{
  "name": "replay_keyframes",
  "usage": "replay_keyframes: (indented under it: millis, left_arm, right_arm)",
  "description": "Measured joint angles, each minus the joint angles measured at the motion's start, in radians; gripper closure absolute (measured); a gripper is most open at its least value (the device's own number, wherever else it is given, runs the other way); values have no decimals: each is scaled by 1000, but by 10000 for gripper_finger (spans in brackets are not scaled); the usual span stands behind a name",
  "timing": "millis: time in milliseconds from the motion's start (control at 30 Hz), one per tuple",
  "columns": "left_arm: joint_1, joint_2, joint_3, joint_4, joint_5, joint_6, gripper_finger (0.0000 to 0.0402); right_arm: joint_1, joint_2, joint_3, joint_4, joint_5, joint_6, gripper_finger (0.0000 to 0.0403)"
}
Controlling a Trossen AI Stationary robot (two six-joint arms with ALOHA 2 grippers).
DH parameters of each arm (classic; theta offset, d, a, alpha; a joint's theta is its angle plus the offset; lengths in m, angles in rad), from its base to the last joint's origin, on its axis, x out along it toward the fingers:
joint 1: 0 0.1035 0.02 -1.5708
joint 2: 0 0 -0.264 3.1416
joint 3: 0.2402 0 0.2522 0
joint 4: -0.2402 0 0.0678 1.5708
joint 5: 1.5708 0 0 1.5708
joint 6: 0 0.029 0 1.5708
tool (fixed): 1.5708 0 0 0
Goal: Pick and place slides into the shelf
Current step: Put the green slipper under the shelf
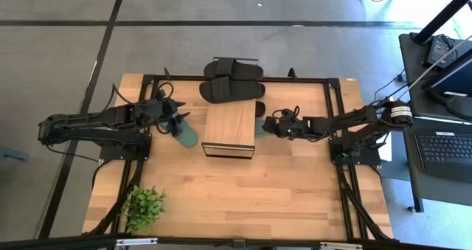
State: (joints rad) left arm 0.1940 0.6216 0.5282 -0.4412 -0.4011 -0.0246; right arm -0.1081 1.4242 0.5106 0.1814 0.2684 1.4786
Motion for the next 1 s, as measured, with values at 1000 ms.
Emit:
replay_keyframes:
  millis: [1000]
  left_arm:
    - [-47, 22, -115, 33, 58, -235, 212]
  right_arm:
    - [46, -244, 0, -417, 322, -678, 207]
